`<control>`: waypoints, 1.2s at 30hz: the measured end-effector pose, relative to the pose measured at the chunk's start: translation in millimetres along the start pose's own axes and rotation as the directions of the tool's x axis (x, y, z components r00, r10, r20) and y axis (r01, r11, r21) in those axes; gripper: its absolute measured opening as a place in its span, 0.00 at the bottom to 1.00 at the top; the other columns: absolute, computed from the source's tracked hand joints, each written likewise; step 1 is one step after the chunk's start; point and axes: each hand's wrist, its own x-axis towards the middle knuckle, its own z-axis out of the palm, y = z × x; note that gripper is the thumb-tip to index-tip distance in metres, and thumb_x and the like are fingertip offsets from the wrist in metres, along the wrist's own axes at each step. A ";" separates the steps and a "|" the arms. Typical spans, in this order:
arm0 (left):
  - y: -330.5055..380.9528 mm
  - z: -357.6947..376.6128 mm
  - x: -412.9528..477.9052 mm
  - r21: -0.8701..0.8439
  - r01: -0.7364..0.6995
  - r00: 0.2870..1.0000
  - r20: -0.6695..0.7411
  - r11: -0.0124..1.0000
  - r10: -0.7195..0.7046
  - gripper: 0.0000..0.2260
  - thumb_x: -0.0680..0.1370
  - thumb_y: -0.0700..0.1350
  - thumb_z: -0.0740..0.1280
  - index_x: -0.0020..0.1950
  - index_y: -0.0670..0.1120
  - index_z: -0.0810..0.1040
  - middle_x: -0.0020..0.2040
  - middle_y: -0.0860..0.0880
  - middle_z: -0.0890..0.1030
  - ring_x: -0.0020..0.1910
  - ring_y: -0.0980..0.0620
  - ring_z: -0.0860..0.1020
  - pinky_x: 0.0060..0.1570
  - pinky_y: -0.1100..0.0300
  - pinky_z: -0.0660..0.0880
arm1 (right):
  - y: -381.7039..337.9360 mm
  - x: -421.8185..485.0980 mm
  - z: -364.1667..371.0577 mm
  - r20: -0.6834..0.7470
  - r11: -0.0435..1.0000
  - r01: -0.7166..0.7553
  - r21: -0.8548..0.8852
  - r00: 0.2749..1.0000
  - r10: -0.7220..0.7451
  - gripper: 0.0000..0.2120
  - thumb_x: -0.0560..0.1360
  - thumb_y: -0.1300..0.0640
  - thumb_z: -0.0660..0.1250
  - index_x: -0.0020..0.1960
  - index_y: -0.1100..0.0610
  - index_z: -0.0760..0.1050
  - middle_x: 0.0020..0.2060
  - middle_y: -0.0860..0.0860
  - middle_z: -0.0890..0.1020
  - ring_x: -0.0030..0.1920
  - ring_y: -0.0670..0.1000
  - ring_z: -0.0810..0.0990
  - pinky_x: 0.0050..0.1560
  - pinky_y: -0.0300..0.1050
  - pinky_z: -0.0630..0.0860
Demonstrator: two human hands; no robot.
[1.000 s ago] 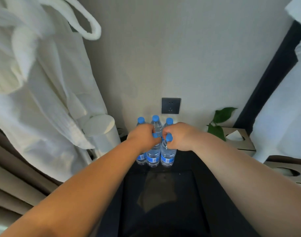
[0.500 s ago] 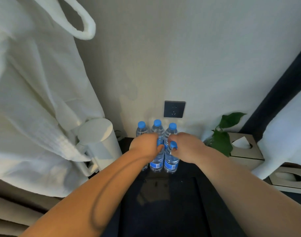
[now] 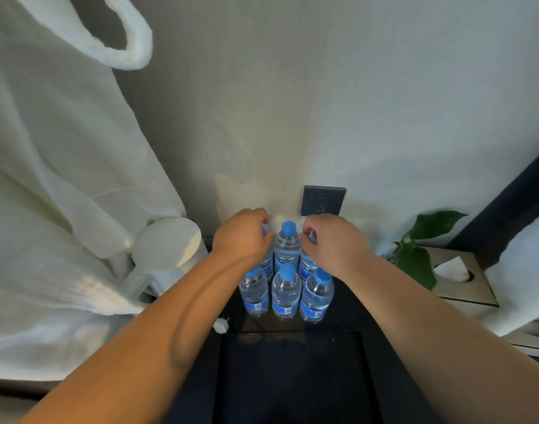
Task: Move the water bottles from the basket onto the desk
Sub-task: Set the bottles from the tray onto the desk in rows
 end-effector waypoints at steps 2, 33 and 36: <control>-8.0 1.2 6.6 0.022 0.003 0.999 0.054 1.000 -0.005 0.16 0.78 0.54 0.69 0.65 0.53 0.77 0.56 0.48 0.80 0.53 0.45 0.80 0.44 0.55 0.74 | -4.0 13.1 4.9 -0.020 0.999 0.047 -0.007 0.999 -0.048 0.06 0.79 0.49 0.69 0.51 0.51 0.79 0.41 0.46 0.76 0.42 0.51 0.75 0.39 0.46 0.72; -27.8 10.8 31.0 -0.109 -0.042 0.969 0.238 0.993 0.067 0.08 0.82 0.48 0.68 0.60 0.48 0.76 0.49 0.47 0.78 0.47 0.47 0.76 0.42 0.53 0.74 | 19.0 44.1 64.5 0.061 0.967 0.181 -0.180 0.983 -0.173 0.17 0.82 0.39 0.60 0.61 0.50 0.71 0.42 0.49 0.80 0.41 0.54 0.80 0.38 0.48 0.76; -24.9 6.0 36.0 -0.074 -0.055 0.955 0.287 0.996 0.074 0.09 0.82 0.44 0.67 0.62 0.48 0.77 0.52 0.45 0.78 0.49 0.45 0.77 0.47 0.49 0.77 | 19.8 45.3 65.1 0.061 0.971 0.163 -0.177 0.986 -0.155 0.17 0.82 0.38 0.59 0.62 0.49 0.70 0.43 0.49 0.81 0.42 0.55 0.81 0.38 0.49 0.76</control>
